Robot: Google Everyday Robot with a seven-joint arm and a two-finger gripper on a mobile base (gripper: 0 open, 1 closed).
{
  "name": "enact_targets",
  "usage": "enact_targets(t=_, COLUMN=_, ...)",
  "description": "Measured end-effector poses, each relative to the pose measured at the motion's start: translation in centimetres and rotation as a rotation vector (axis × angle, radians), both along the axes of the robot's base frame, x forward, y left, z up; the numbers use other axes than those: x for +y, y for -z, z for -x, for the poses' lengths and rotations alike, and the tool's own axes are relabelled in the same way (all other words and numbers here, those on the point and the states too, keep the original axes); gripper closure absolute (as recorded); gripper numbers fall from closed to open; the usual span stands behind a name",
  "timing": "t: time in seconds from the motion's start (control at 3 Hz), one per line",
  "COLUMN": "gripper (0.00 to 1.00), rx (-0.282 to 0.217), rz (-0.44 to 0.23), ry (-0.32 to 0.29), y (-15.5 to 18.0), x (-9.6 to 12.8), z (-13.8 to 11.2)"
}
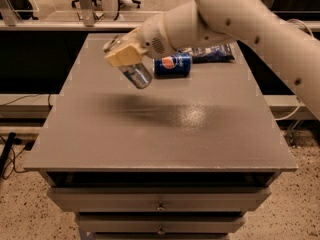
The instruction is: Place redbull can upright
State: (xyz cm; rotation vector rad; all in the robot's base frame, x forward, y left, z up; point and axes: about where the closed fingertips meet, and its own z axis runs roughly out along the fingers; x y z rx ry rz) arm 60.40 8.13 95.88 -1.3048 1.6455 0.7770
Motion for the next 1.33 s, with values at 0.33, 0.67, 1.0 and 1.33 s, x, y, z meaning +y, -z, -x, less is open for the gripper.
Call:
enact_targets(t=0.33, gripper=1.00, rx=-0.039, rz=-0.006, ry=0.057, y=-0.4, x=-4.9, z=-0.1)
enact_targets(t=0.67, gripper=1.00, rx=-0.045, rz=-0.019, ry=0.032, y=-0.9, x=-4.6, z=-0.2)
enact_targets(t=1.0, gripper=1.00, rx=-0.108, rz=-0.066, ry=0.028, y=-4.1, x=-7.8, z=-0.6)
enact_targets(t=1.33, gripper=1.00, rx=-0.160, rz=-0.140, ry=0.023, y=-6.4, x=-11.3, z=-0.7)
